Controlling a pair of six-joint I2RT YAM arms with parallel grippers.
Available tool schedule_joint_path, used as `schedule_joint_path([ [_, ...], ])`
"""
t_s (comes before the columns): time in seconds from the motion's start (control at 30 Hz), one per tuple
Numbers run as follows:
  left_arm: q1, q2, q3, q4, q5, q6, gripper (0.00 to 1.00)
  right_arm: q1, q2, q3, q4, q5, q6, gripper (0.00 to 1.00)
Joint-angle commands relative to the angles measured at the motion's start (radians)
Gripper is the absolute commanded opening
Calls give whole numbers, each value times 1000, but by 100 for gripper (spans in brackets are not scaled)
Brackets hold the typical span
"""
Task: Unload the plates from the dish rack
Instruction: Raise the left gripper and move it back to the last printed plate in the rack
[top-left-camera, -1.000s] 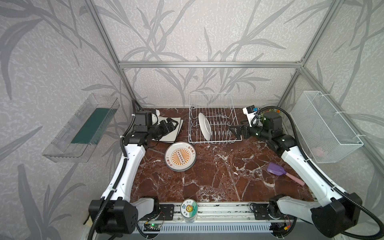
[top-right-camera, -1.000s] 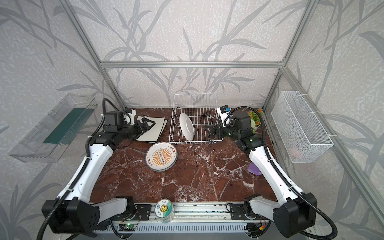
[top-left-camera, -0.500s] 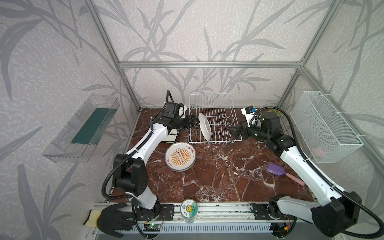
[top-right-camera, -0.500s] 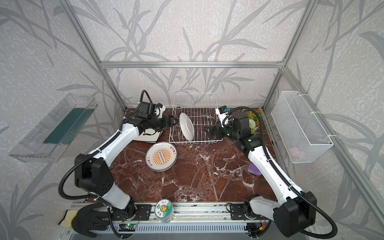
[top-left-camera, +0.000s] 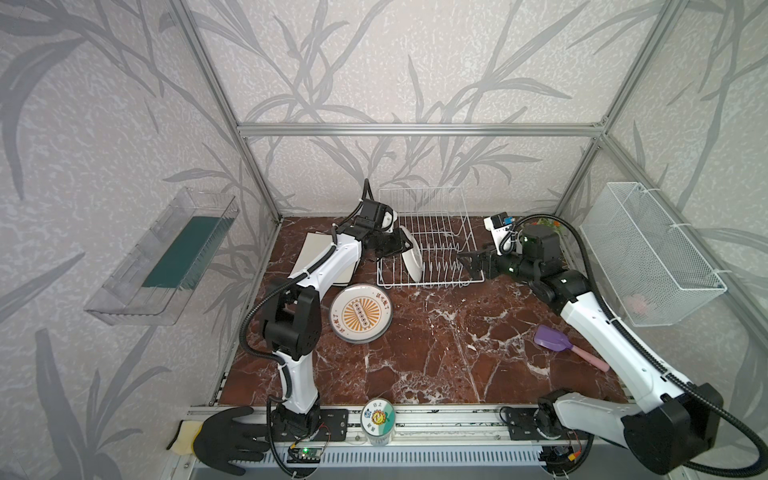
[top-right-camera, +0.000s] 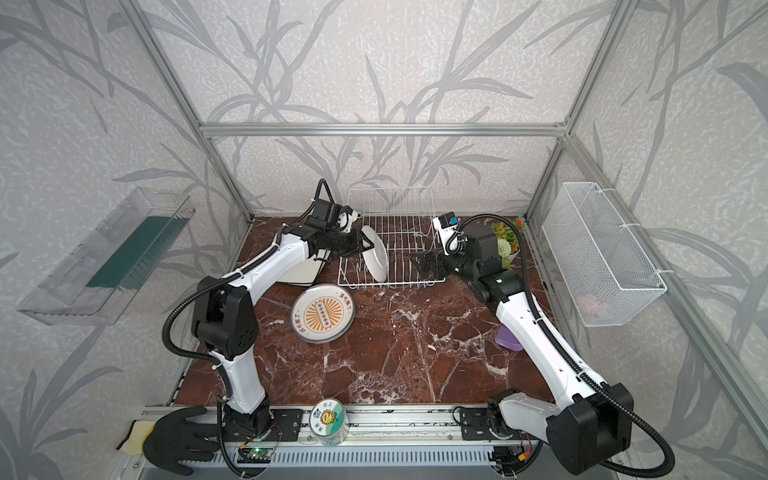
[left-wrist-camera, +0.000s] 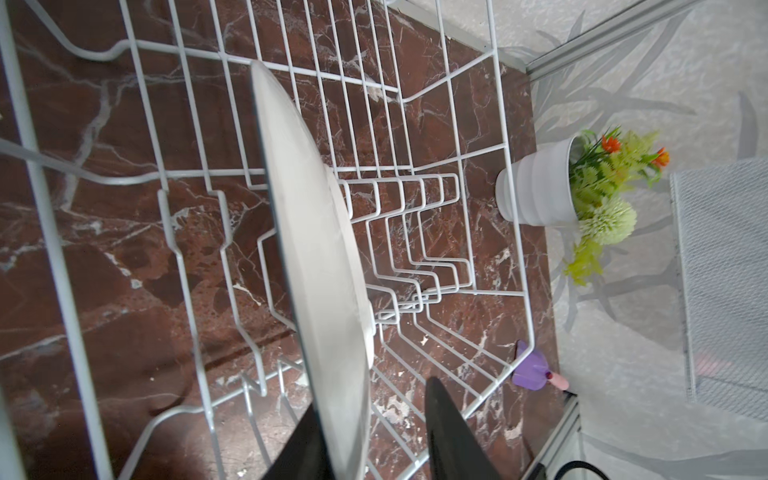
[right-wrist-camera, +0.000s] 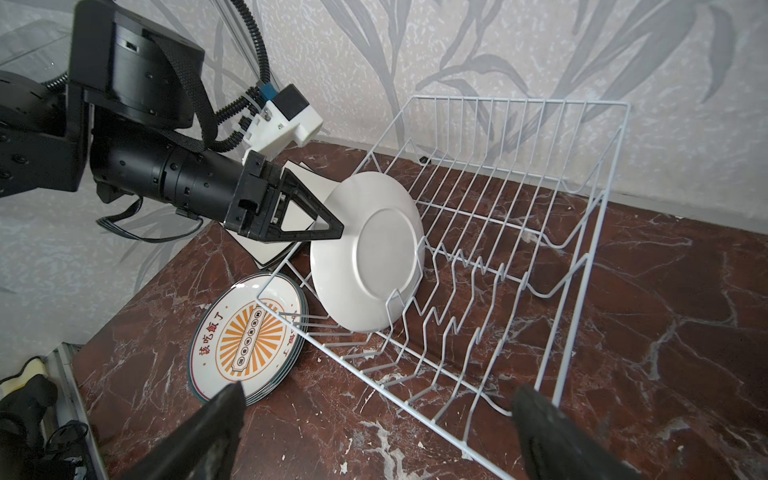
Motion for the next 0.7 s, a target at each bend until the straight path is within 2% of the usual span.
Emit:
schedule_joint_path([
  [0.0,-6,10,40,-29,-22,3,31,5,-4,-9,-10,17,-18,99],
  [0.27,-6,9,33,-7,-22,-16,13,5,-5,-10,-10,22,-23,99],
  [0.47,-4,3,-7,99,42,-88,1,5,-24,-14,-22,38,-37,99],
  [0.67,-1,-9,-9,134,64,-120,0,5,-30,-18,-27,48,-42,99],
])
